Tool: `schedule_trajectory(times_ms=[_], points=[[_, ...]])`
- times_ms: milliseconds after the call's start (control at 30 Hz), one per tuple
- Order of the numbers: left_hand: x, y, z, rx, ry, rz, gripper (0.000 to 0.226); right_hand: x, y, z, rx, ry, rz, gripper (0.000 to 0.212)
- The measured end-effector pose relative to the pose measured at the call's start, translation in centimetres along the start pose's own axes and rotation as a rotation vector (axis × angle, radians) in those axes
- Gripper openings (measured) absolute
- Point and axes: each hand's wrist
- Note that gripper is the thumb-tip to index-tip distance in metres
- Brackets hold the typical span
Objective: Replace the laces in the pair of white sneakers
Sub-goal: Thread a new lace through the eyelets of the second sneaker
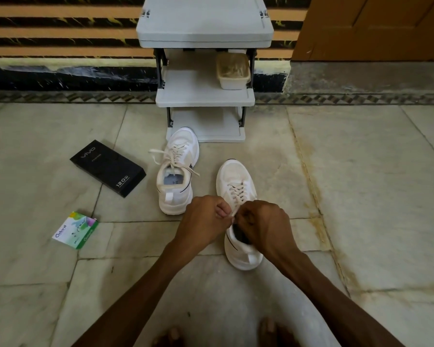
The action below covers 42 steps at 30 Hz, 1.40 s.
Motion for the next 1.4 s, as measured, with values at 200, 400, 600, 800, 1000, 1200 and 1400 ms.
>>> schedule_trajectory(times_ms=[200, 400, 600, 800, 1000, 1200, 1400], points=[[0.4, 0.1, -0.6, -0.093, 0.002, -0.021, 0.008, -0.1, -0.4, 0.3, 0.225, -0.059, 0.004, 0.008], [0.9, 0.2, -1.2, -0.168, 0.01, -0.047, 0.014, 0.0, -0.6, 0.2, 0.171, -0.089, -0.054, 0.011], [1.1, 0.2, -1.0, -0.122, -0.027, -0.06, 0.007, 0.2, -0.2, -1.0, 0.09, -0.131, -0.055, 0.012], [1.1, 0.0, -0.9, -0.161, 0.042, -0.023, 0.006, 0.2, -0.1, -1.3, -0.012, -0.113, -0.029, 0.011], [1.0, -0.1, -0.9, -0.164, 0.026, 0.002, 0.012, 0.1, -0.3, -1.2, 0.028, -0.123, -0.036, 0.008], [1.3, 0.0, -1.2, -0.081, -0.028, -0.003, 0.014, -0.2, -0.9, -1.4, 0.038, -0.169, 0.028, 0.012], [1.1, -0.4, -1.4, -0.103, -0.03, 0.033, 0.016, -0.2, -1.0, -1.0, 0.109, -0.172, 0.047, 0.012]])
Point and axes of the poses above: each hand's wrist, its own x-axis towards the middle knuckle, its own y-axis out of the back of the hand, z = x × y, and after that the axes turned 10 degrees about -y, right-handed
